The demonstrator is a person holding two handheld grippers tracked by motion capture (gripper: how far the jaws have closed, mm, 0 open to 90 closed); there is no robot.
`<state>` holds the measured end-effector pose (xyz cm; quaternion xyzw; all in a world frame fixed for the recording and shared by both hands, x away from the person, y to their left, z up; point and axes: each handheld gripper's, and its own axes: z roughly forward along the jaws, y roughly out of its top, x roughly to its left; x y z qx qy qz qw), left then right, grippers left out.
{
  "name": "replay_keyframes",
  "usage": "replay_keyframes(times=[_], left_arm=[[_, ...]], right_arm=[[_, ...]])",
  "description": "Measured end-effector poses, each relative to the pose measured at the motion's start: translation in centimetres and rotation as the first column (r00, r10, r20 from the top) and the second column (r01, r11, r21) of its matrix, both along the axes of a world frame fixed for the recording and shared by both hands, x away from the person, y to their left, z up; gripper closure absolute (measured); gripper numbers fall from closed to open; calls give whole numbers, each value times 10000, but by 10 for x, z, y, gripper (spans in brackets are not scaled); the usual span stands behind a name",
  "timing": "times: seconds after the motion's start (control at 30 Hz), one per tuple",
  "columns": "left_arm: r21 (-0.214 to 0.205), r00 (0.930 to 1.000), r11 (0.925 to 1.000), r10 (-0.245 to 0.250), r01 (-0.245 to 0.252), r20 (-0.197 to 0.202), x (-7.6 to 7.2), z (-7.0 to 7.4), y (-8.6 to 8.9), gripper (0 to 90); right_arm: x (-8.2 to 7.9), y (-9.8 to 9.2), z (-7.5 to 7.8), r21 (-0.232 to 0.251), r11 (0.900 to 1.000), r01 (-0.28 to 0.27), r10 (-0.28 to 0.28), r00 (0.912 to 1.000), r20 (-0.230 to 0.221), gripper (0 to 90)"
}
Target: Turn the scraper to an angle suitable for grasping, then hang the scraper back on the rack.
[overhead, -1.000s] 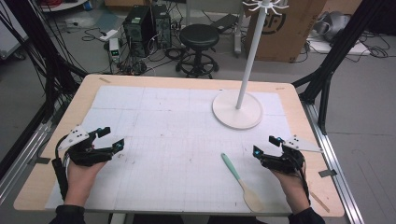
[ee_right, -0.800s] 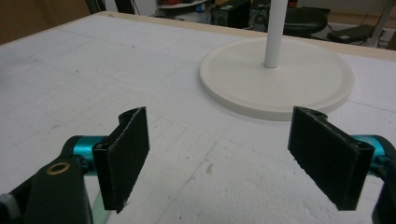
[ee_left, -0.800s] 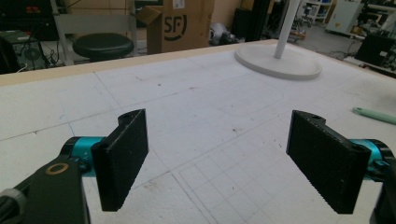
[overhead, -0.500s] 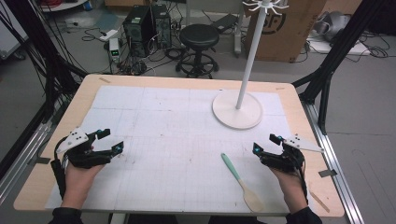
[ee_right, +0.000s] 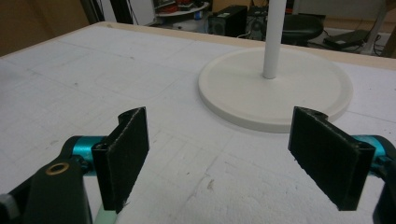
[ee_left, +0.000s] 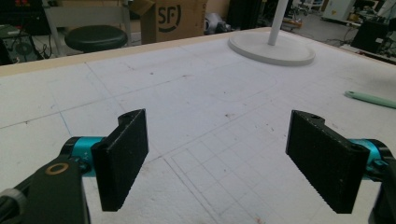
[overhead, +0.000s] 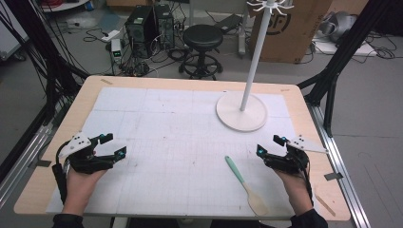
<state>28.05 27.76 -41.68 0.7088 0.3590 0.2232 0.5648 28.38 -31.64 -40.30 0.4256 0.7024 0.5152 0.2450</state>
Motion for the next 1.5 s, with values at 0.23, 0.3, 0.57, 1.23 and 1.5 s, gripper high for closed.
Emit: replay_keyframes(times=[0.23,0.3,0.57,1.23,1.5], left_arm=[[-104,9999,9999,129,-129,29,-3,-1,6,216],[-127,9998,9997,207,-207,-23,-2,-2,7,216],[-163,9997,9995,257,-257,29,-2,-2,7,216],[-278,9989,9989,377,-370,262,7,3,0,216],[-311,9988,9989,369,-359,332,11,3,-2,216]], right_arm=[[2,3,-2,-150,9999,-80,80,10000,-15,197],[2,4,-1,-190,9997,-151,151,9999,34,197],[-1,6,1,-69,9993,-361,361,9993,-19,197],[-50,41,-11,-1133,9814,-1548,1276,9678,-2171,341],[-58,52,-26,-1900,9652,-1800,1190,9485,-2937,421]])
